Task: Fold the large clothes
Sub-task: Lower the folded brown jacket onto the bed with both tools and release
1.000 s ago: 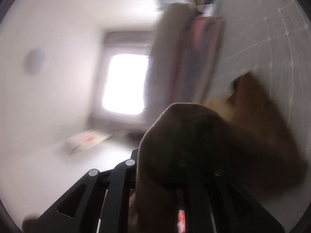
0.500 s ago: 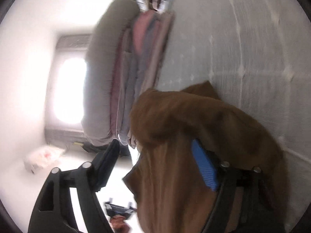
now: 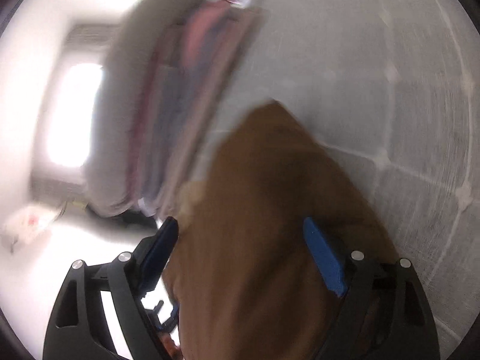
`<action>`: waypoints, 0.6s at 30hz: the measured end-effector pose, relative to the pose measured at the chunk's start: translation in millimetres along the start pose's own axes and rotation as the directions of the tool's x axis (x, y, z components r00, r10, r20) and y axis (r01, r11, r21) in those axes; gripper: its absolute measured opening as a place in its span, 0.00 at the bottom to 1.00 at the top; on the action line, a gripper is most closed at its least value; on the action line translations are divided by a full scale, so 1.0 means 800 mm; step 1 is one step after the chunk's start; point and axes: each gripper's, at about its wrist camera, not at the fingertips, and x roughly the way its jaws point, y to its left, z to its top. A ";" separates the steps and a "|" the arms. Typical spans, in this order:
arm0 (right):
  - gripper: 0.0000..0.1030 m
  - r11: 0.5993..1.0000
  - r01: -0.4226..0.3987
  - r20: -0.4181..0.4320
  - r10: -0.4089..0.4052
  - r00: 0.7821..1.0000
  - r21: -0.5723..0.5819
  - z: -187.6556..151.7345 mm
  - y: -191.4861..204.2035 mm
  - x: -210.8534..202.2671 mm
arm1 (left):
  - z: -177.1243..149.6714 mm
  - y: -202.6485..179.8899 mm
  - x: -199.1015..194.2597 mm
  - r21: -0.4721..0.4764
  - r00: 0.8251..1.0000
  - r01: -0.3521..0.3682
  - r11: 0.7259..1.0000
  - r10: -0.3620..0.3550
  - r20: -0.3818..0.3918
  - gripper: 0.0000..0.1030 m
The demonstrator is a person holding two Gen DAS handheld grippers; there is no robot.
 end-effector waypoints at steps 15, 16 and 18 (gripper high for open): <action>0.87 0.972 0.128 -0.032 -0.137 0.990 -0.198 -0.163 -0.071 -0.147 | -0.094 0.029 -0.181 0.028 0.965 -0.228 0.973 0.223 0.136 0.88; 0.87 0.974 0.103 -0.033 -0.112 0.993 -0.199 -0.166 -0.065 -0.144 | -0.101 0.040 -0.172 0.003 0.967 -0.230 0.973 0.228 0.118 0.88; 0.87 0.969 0.083 -0.032 -0.093 0.995 -0.234 -0.170 -0.053 -0.137 | -0.117 0.057 -0.167 -0.036 0.969 -0.228 0.973 0.231 0.083 0.88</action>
